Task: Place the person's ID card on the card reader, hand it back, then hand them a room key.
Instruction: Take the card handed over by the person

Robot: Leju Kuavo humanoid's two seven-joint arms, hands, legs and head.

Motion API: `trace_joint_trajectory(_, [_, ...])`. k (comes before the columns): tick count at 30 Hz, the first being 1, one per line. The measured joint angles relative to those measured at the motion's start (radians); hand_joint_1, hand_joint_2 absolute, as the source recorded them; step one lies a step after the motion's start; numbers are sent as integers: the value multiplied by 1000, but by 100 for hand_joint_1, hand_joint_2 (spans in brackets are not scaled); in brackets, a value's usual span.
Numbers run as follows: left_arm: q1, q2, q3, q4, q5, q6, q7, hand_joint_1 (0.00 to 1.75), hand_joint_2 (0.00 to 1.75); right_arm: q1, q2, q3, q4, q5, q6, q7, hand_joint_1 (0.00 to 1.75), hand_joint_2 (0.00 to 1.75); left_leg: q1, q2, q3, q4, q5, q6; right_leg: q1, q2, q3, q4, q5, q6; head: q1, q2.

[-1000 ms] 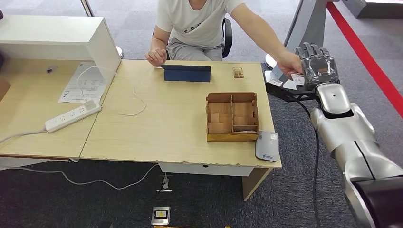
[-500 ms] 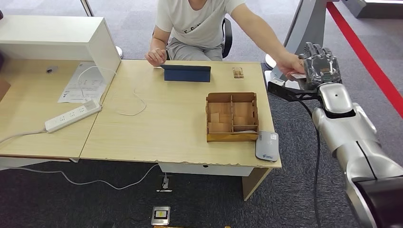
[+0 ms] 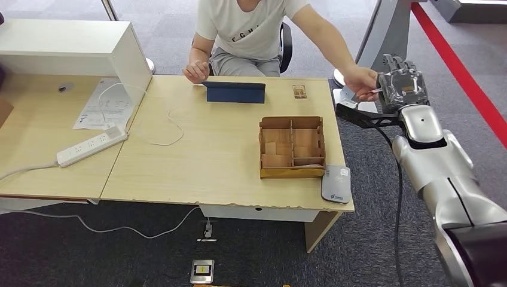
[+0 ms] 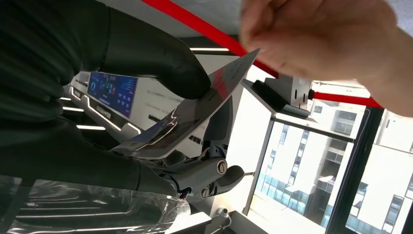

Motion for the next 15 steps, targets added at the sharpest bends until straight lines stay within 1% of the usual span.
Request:
trace_joint_trajectory(9, [0,0,-3,0,2,1,-3,0,0,0,5,0,0,-9,-2,-16,175,175,0,0,0,0,0,0,0,0,0,0,0,0,0,0])
trace_joint_trajectory(15, [0,0,-9,0,2,3,3,0,0,0,13,0,0,-36,-21,-50,175,175,0,0,0,0,0,0,0,0,0,0,0,0,0,0])
